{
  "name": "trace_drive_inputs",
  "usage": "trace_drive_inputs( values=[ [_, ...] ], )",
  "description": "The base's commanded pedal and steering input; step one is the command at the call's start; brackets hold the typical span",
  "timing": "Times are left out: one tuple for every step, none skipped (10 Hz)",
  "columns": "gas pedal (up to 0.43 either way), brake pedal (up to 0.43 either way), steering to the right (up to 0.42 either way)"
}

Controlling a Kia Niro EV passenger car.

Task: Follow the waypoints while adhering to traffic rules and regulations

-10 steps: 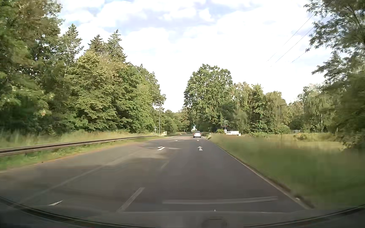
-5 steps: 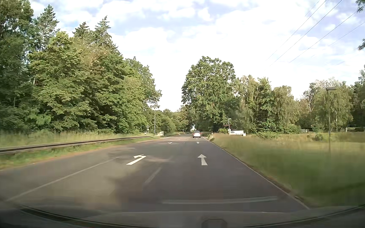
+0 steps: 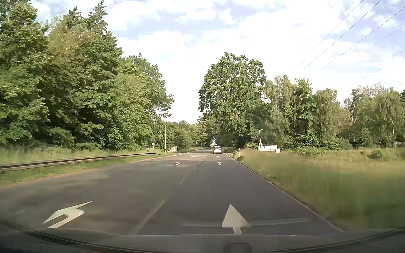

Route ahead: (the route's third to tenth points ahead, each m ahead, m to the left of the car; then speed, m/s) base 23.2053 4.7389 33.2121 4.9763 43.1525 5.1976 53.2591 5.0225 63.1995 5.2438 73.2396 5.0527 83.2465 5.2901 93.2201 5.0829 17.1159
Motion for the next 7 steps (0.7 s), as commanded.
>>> trace_drive_inputs(
  values=[
    [0.118, 0.03, 0.002],
    [0.118, 0.03, 0.001],
    [0.118, 0.03, 0.002],
    [0.118, 0.03, 0.002],
    [0.118, 0.03, 0.001],
    [0.118, 0.03, 0.001],
    [0.118, 0.03, 0.001]
  ],
)
